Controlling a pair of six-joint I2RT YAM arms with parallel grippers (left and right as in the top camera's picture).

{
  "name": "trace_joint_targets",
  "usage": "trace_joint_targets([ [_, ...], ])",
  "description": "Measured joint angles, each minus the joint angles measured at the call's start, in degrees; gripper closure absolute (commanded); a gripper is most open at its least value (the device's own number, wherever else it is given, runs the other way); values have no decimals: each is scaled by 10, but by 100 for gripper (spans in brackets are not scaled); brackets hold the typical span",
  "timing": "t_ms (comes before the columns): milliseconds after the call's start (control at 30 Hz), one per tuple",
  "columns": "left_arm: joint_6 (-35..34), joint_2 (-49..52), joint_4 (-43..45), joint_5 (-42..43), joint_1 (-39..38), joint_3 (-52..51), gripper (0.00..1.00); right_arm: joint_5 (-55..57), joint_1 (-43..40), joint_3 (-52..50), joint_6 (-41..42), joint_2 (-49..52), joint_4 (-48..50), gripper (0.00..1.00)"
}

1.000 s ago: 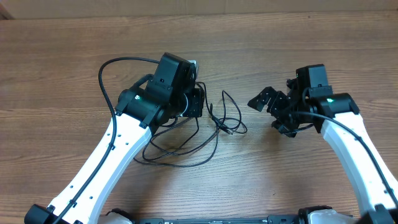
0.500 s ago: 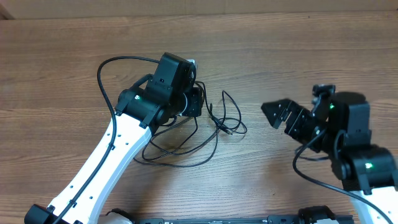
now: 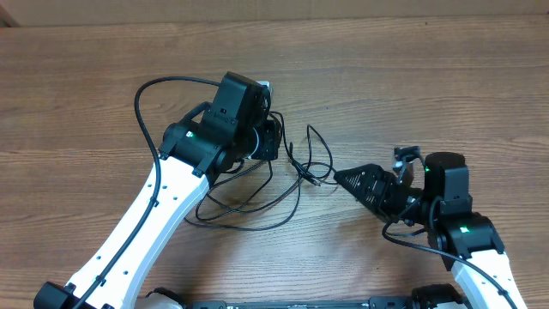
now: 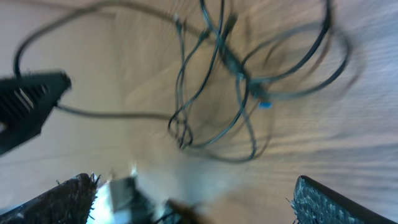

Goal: Untangle cables

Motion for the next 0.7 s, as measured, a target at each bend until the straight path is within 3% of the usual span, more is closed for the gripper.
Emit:
trace_joint_targets([
  [300, 28, 0, 16, 30, 0, 24, 96, -62, 30, -7, 52, 49, 54, 7],
  [500, 52, 0, 16, 77, 0, 46, 96, 42, 126, -7, 134, 86, 119, 6],
  [700, 61, -5, 15, 122, 0, 73, 96, 165, 192, -7, 183, 147, 252, 6],
])
